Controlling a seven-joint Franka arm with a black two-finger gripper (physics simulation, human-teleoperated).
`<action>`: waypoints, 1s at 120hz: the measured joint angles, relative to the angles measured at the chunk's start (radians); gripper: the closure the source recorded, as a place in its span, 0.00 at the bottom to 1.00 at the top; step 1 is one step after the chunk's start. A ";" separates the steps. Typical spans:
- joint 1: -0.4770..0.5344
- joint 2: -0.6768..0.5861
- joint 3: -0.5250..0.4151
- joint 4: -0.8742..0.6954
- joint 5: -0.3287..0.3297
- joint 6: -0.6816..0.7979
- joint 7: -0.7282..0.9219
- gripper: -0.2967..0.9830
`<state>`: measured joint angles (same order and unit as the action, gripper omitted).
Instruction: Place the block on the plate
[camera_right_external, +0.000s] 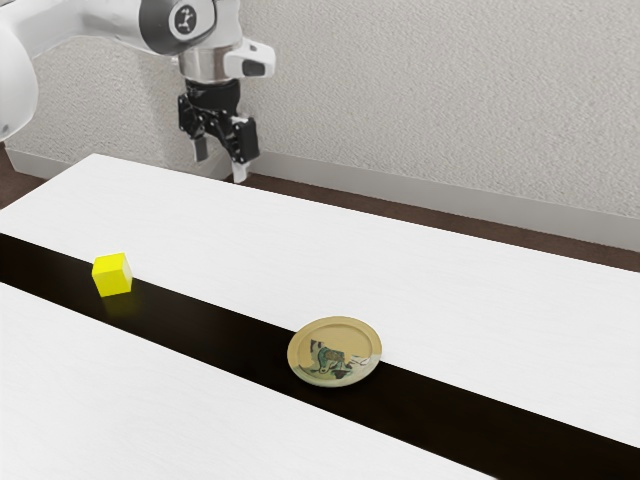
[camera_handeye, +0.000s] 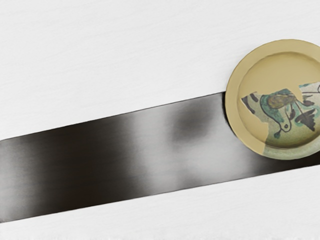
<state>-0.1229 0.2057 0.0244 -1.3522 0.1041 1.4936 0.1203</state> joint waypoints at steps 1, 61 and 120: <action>0.000 0.000 0.000 -0.001 0.001 -0.001 0.003 0.23; 0.261 0.308 0.019 0.019 0.031 0.132 0.110 0.23; 0.420 0.314 0.156 -0.226 -0.122 0.463 0.179 0.23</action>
<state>0.2972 0.5199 0.1806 -1.5785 -0.0177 1.9566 0.2998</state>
